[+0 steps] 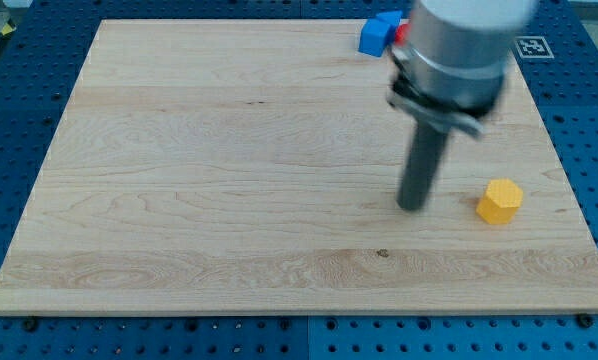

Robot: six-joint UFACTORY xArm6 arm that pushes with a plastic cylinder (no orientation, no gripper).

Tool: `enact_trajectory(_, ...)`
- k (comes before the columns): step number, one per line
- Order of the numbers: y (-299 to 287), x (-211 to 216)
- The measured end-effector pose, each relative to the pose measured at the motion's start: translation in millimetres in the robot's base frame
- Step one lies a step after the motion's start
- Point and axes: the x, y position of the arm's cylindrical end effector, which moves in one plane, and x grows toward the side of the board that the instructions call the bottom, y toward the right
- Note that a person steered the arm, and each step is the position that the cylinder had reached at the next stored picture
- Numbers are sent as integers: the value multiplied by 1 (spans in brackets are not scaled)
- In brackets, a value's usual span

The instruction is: Drag the hexagon towards the group of blocks

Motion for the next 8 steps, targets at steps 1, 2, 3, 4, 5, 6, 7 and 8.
enact_trajectory(1,80,43)
enact_trajectory(2,122,43)
enact_trajectory(3,95,39)
enact_trajectory(4,71,15)
enact_trajectory(5,71,-2)
enact_trajectory(6,71,-15)
enact_trajectory(7,71,-36)
enact_trajectory(8,72,-56)
